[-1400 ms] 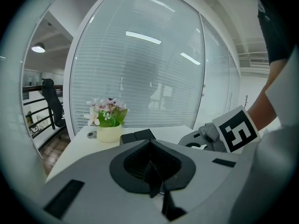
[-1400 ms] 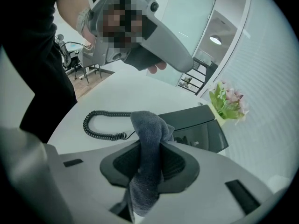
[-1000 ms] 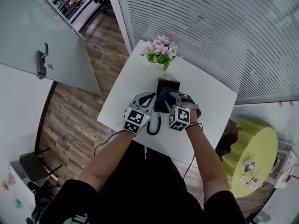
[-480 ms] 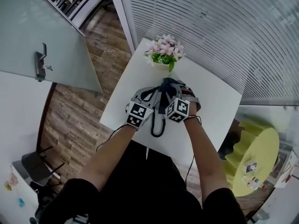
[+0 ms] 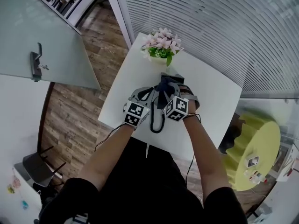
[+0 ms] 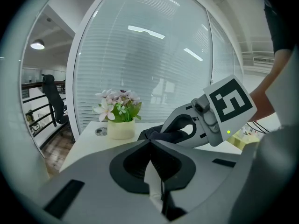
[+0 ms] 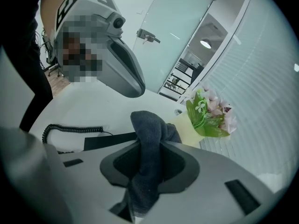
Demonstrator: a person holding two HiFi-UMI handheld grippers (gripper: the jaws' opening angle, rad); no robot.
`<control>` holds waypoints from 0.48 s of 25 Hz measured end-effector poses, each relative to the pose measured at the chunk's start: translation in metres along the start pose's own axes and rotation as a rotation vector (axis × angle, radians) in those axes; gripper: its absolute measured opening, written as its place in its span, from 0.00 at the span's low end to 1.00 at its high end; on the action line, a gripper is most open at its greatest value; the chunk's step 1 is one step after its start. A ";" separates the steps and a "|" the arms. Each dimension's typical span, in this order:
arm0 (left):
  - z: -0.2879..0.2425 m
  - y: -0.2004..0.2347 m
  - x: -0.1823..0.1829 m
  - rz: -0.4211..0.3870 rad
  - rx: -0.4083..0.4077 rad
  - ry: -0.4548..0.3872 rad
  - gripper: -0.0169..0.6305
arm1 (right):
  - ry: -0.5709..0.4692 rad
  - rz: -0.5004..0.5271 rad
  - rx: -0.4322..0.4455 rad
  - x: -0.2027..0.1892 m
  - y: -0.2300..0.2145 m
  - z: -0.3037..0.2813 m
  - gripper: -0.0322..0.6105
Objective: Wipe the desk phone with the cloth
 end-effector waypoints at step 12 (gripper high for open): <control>-0.007 -0.021 -0.031 0.018 -0.029 0.043 0.04 | 0.010 0.025 0.054 -0.013 0.056 0.002 0.22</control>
Point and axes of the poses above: the fingertips, and each gripper's own axes: z backward along the fingers, y to its left, x out of its top, the point moved 2 cm from there along z, backward along the fingers, and after that the axes turned 11 degrees about y, right-handed, at the moved point
